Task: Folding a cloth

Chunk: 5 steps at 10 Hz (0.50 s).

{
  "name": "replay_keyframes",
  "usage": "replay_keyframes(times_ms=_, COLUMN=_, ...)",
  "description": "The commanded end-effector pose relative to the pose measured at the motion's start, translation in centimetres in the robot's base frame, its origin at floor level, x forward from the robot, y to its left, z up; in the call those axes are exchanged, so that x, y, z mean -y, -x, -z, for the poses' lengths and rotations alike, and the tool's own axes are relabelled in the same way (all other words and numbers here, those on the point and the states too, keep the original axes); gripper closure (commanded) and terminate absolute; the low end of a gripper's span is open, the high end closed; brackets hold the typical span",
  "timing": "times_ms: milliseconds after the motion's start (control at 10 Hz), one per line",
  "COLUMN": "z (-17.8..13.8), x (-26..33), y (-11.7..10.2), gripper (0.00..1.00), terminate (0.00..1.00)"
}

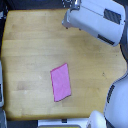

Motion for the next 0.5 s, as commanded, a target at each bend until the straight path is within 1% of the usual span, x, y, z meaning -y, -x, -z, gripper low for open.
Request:
replay_keyframes(times_ms=0, z=-2.6, x=12.5, y=-1.2, gripper=0.0, terminate=0.0)
replay_keyframes(times_ms=100, z=-2.7, x=15.4, y=-0.8, gripper=0.0, terminate=0.0)
replay_keyframes(times_ms=200, z=-2.7, x=16.1, y=-0.7, gripper=0.0, terminate=0.0)
replay_keyframes(times_ms=400, z=-2.3, x=19.9, y=0.0, gripper=0.0, terminate=0.0)
